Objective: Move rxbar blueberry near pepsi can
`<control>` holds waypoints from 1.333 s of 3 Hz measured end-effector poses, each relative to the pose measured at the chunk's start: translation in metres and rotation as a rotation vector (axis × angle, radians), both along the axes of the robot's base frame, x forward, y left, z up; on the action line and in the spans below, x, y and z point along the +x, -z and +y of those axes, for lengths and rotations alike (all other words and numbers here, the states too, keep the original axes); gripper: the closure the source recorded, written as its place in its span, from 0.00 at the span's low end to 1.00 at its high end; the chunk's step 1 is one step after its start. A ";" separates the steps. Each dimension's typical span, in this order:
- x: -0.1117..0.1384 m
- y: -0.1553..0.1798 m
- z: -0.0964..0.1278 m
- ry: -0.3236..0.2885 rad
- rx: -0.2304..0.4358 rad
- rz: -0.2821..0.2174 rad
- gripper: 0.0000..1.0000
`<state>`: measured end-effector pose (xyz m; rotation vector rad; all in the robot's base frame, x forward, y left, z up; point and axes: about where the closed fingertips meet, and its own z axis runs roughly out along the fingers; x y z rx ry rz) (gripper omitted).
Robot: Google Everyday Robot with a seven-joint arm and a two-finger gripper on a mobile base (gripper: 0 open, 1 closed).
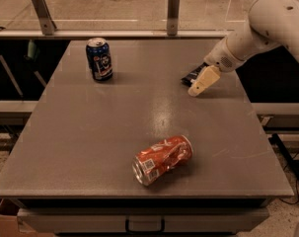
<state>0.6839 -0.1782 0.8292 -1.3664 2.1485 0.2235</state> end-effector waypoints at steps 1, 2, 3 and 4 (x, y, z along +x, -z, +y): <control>0.013 0.003 0.002 0.030 0.022 0.020 0.41; 0.011 -0.013 0.011 0.014 0.048 0.028 0.64; -0.001 -0.049 0.018 -0.024 0.077 -0.001 0.87; -0.018 -0.094 0.024 -0.087 0.103 -0.047 1.00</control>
Offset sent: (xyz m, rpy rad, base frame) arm 0.0046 0.0200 0.0428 0.0840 0.0300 0.0072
